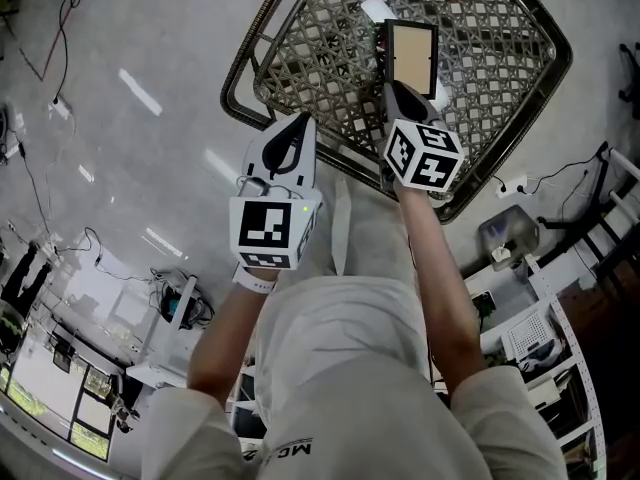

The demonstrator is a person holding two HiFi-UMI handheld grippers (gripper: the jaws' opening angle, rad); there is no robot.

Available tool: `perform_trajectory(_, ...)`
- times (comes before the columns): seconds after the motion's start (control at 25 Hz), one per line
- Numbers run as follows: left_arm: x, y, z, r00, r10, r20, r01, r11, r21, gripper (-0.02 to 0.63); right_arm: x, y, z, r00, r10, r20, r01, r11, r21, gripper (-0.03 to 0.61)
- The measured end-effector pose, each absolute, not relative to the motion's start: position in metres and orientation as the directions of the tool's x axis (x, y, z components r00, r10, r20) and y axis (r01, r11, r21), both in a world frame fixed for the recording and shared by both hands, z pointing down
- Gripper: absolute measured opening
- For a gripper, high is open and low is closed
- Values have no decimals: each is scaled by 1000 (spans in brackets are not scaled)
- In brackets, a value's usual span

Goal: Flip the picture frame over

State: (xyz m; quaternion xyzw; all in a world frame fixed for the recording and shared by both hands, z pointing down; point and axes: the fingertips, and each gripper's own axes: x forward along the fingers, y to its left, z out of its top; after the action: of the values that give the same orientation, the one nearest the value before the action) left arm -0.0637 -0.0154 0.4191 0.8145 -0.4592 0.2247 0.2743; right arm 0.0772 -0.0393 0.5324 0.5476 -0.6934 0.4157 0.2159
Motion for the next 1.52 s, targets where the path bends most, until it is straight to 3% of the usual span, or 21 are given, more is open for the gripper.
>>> perform_trajectory(0.44, -60, -17, 408, 470, -640, 607, -877, -418, 238, 25, 59, -28, 515, -491, -559, 668, -852, 150, -501, 54)
perform_trajectory(0.84, -61, -12, 409, 469, -638, 611, -877, -418, 236, 25, 33, -18, 493, -686, -522, 507, -687, 236, -687, 54)
perform_trajectory(1.52, -63, -1, 410, 461, -638, 617, -881, -412, 233, 25, 18, -9, 477, -846, -466, 259, -367, 156, -917, 54)
